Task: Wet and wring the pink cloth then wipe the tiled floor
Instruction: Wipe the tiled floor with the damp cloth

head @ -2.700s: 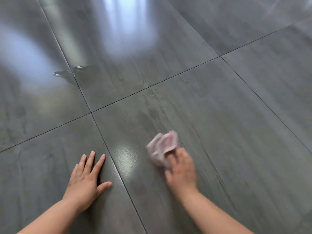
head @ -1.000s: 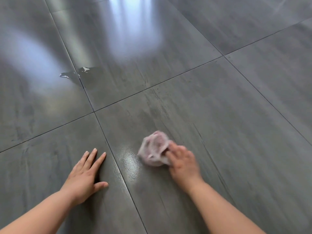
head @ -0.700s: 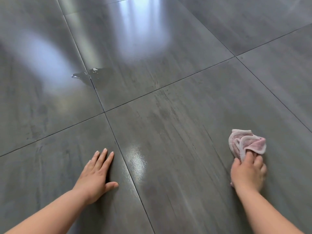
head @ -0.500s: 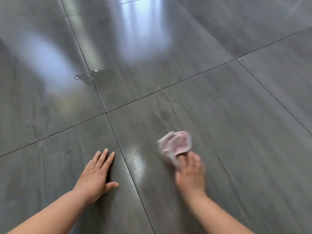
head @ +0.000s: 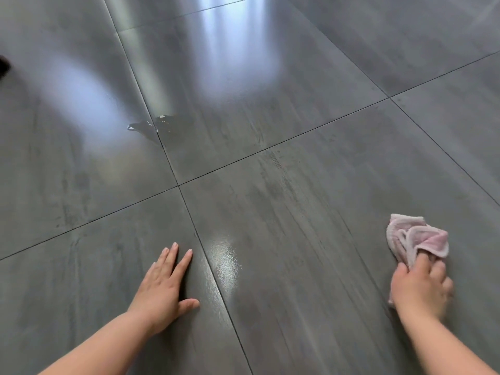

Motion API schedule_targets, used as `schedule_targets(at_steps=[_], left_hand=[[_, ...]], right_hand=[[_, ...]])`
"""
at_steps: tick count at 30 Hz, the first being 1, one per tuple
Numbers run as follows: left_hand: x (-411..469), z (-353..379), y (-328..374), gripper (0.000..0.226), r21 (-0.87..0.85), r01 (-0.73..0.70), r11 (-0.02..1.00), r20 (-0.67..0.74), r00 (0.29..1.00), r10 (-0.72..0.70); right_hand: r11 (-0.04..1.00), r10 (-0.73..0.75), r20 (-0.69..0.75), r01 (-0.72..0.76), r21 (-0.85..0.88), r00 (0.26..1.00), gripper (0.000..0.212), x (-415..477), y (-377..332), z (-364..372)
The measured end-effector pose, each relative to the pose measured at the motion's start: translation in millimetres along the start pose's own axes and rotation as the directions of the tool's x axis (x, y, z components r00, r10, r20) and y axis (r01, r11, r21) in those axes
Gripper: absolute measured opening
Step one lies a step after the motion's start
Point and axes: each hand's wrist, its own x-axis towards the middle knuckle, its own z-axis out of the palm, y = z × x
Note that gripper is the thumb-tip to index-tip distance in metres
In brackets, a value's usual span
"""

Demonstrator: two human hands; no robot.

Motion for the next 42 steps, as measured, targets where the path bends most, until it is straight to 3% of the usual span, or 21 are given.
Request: schedule_targets(at_steps=[1,3,5,7,9,11,12,14,16,18,20,23,25,27,29,31,33,35,37,40,42], left_hand=[[0,0,0,0.097,-0.002,0.003,1.0,0.004,1.0,-0.003],[1,0,-1,0.098,-0.004,0.007,1.0,0.002,1.0,-0.007],[1,-1,-2,0.097,-0.01,0.007,1.0,0.003,1.0,-0.007],[0,-1,-2,0.097,-0.014,0.002,1.0,-0.004,1.0,-0.002],[-1,-1,-2,0.098,-0.006,-0.003,1.0,-0.007,1.0,0.003],[-1,-1,-3,0.098,0.008,-0.007,1.0,-0.005,1.0,0.007],[-1,-2,-4,0.098,0.016,-0.01,1.0,-0.004,1.0,0.011],[-1,-4,-6,0.098,0.022,-0.017,1.0,0.006,1.0,0.017],[-3,-5,-6,0.098,0.019,-0.018,1.0,0.01,1.0,0.018],[-3,-5,-5,0.099,0.028,-0.009,1.0,0.005,1.0,0.009],[-3,-4,-3,0.099,0.041,0.0,0.999,0.015,1.0,0.0],[-3,-5,0,0.095,0.048,0.005,0.999,0.035,0.999,-0.006],[-2,-6,1,0.094,0.051,0.003,0.999,0.043,0.999,-0.005],[-2,-6,1,0.094,0.046,0.007,0.999,0.034,0.999,-0.009],[-3,-5,0,0.094,0.036,0.002,0.999,0.004,1.0,-0.002],[-7,-3,-3,0.096,0.021,0.011,1.0,-0.025,1.0,-0.01],[-12,-2,-12,0.101,-0.024,0.084,0.996,-0.058,0.995,-0.086],[-14,-1,-24,0.108,-0.074,0.154,0.985,-0.067,0.985,-0.159],[-15,0,-32,0.114,-0.095,0.16,0.983,-0.055,0.985,-0.165],[-10,1,-35,0.117,-0.085,0.152,0.985,-0.026,0.988,-0.155],[-7,2,-36,0.122,-0.088,0.161,0.983,-0.005,0.987,-0.162]], right_hand=[[1.0,0.007,-0.025,-0.007,0.004,1.0,0.044,-11,-11,5],[0.979,-0.204,-0.01,0.204,-0.029,0.979,0.034,-41,-35,19],[0.899,-0.426,0.131,0.435,-0.05,0.895,0.041,-75,-58,38],[0.751,-0.652,0.137,0.66,-0.019,0.746,0.056,-114,-77,55],[0.493,-0.868,0.079,0.87,0.022,0.491,0.047,-137,-87,60],[0.29,-0.956,0.061,0.957,0.025,0.288,0.039,-126,-81,66],[0.245,-0.968,0.056,0.969,0.005,0.244,0.039,-112,-75,65],[0.28,-0.96,0.006,0.958,-0.057,0.281,0.037,-78,-57,60],[0.465,-0.884,-0.018,0.878,-0.109,0.466,0.037,-49,-35,46],[0.692,-0.714,0.003,0.707,-0.142,0.7,0.04,-29,-10,30],[0.848,-0.501,0.09,0.509,-0.15,0.861,0.043,-19,9,16],[0.935,-0.321,0.119,0.335,-0.118,0.939,0.04,-27,5,7],[0.933,-0.33,0.124,0.343,-0.105,0.936,0.042,-43,-17,13],[0.858,-0.472,0.17,0.495,-0.136,0.865,0.04,-69,-42,25],[0.7,-0.694,0.143,0.708,-0.09,0.705,0.037,-104,-69,39],[0.484,-0.866,0.15,0.875,0.006,0.478,0.032,-142,-91,50],[0.292,-0.932,0.256,0.95,0.11,0.257,0.036,-162,-108,49],[0.16,-0.947,0.296,0.983,0.09,0.127,0.041,-147,-118,49],[0.188,-0.942,0.286,0.982,0.013,0.177,0.038,-110,-130,51],[0.479,-0.797,0.365,0.872,-0.106,0.482,0.034,-50,-144,43],[0.643,-0.694,0.349,0.76,-0.095,0.63,0.031,-27,-147,34]])
